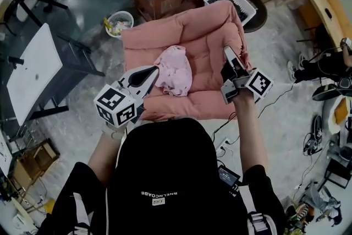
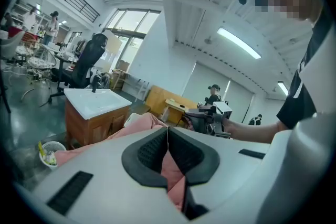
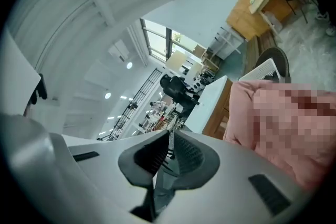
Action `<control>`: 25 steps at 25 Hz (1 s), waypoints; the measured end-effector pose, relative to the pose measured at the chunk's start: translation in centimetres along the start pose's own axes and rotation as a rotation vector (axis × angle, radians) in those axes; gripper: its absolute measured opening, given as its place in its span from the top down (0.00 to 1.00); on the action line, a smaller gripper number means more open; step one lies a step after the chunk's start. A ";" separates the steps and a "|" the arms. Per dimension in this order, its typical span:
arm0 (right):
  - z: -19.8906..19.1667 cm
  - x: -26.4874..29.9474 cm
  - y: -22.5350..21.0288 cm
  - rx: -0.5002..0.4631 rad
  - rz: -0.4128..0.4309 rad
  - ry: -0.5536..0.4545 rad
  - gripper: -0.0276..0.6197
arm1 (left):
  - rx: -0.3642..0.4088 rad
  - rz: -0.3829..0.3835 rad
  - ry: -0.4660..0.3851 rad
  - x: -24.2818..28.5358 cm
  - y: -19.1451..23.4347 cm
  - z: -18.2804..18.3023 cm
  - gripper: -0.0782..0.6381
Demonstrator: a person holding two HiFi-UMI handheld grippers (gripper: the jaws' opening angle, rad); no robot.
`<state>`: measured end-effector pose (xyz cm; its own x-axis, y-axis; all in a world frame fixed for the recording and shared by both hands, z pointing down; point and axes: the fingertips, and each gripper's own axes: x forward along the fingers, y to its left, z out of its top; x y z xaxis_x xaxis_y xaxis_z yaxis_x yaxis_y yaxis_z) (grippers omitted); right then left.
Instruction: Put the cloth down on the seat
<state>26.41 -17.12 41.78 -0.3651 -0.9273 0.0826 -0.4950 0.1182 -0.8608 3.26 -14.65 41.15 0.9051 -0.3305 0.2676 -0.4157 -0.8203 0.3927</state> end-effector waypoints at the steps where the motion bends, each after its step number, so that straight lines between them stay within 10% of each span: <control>1: 0.3 -1.0 0.7 -0.018 -0.004 -0.018 0.92 | 0.009 -0.017 0.002 0.3 -0.5 0.3 0.87; 12: 1.0 -11.0 6.5 -0.283 -0.071 -0.181 0.92 | 0.093 -0.198 0.057 3.8 -5.1 1.0 0.87; 25: -2.0 -20.0 8.3 -0.593 -0.366 -0.317 0.92 | 0.147 -0.373 0.098 7.3 -10.6 0.9 0.87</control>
<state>28.03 3.11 33.97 0.1027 -0.9910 0.0855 -0.9138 -0.1279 -0.3855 14.35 -8.79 38.15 0.9755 0.0422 0.2159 -0.0372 -0.9357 0.3509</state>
